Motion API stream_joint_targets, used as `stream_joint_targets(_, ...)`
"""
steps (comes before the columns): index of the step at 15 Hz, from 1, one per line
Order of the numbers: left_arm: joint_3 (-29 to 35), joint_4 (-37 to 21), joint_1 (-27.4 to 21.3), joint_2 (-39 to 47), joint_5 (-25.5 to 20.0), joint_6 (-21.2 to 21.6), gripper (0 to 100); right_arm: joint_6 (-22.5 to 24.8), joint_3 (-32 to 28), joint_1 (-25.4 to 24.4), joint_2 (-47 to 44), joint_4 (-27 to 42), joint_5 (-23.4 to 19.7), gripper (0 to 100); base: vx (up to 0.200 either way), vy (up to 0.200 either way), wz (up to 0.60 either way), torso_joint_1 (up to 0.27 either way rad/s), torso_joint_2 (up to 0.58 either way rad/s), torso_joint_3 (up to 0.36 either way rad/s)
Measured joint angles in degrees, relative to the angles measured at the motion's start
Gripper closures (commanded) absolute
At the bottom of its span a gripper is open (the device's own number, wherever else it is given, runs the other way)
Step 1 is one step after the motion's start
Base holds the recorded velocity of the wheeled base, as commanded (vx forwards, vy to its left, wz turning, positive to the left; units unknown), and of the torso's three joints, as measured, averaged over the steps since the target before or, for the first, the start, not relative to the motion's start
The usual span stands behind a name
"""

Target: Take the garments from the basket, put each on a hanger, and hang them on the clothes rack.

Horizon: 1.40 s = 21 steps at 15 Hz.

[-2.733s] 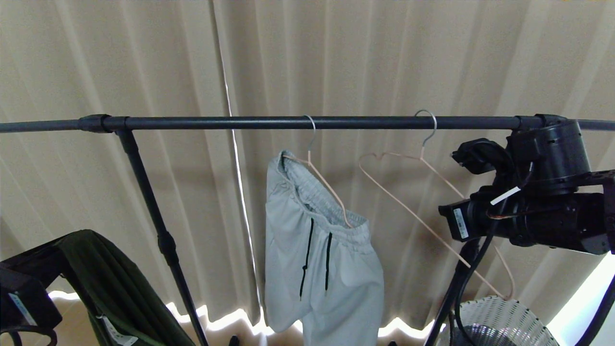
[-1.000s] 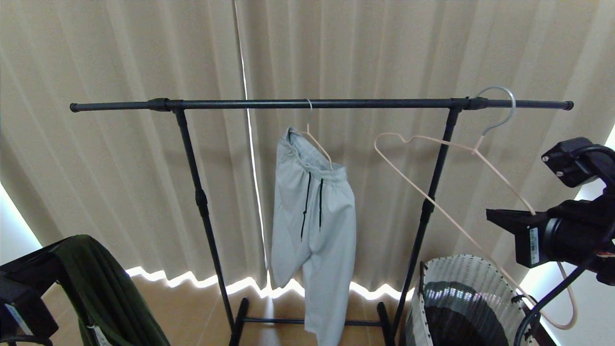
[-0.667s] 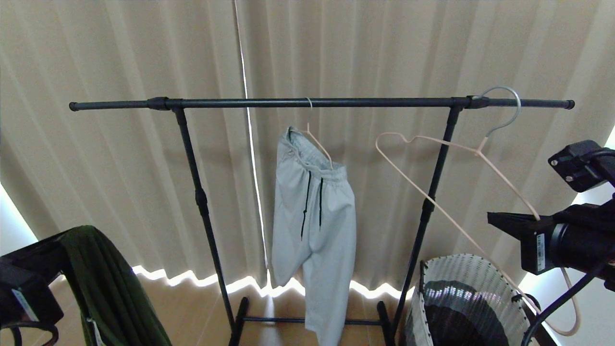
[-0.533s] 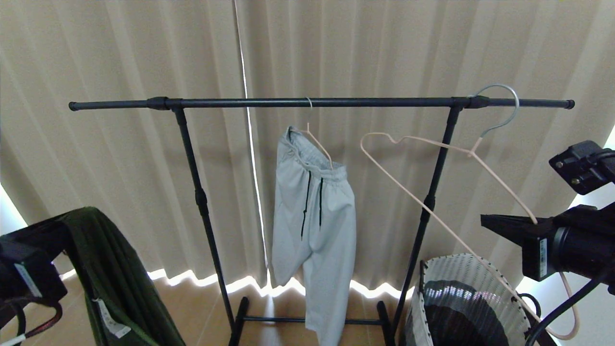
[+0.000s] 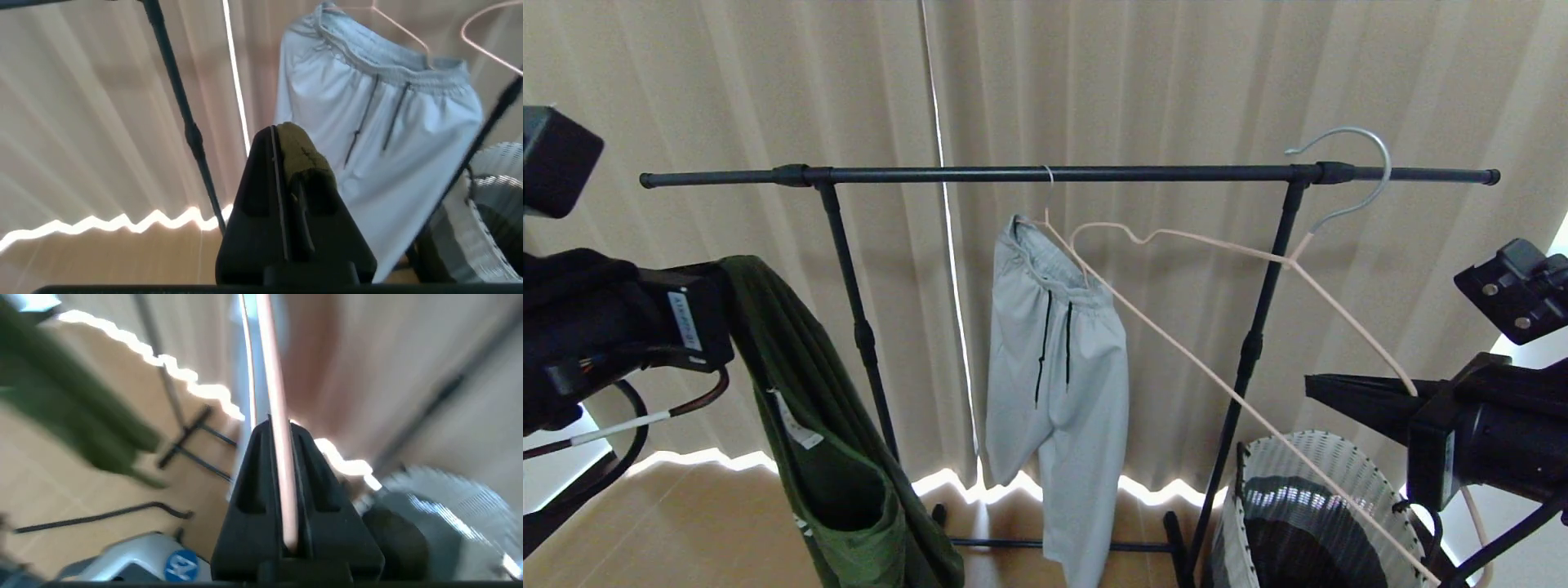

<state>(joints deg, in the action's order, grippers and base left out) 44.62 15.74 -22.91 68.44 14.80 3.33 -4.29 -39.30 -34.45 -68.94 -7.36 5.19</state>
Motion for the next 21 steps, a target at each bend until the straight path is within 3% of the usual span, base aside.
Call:
stream_joint_targets(4,4.30,-0.06,-0.66,6.84,4.02,-2.43,100,-2.68,0.22,-6.21,-1.57,-1.83,-0.16,100,0.000,0.000,0.00,0.000,0.00,0.000)
stream_joint_targets(8,11.91,-0.04,-1.45,16.02,9.97,-8.17,100,-9.80,-0.41,-13.78,-7.11,-6.53,-0.77,100,0.000,0.000,0.00,0.000,0.00,0.000)
stream_joint_targets(11,15.99,-0.01,-3.44,20.83,12.21,-10.28,100,-10.46,-0.74,-17.75,-10.72,-8.62,-0.85,100,0.000,0.000,0.00,0.000,0.00,0.000)
stream_joint_targets(21,16.87,0.07,-4.22,23.56,14.51,-10.28,100,-11.63,-1.24,-21.91,-12.54,-8.58,-0.66,100,0.000,0.000,0.00,0.000,0.00,0.000)
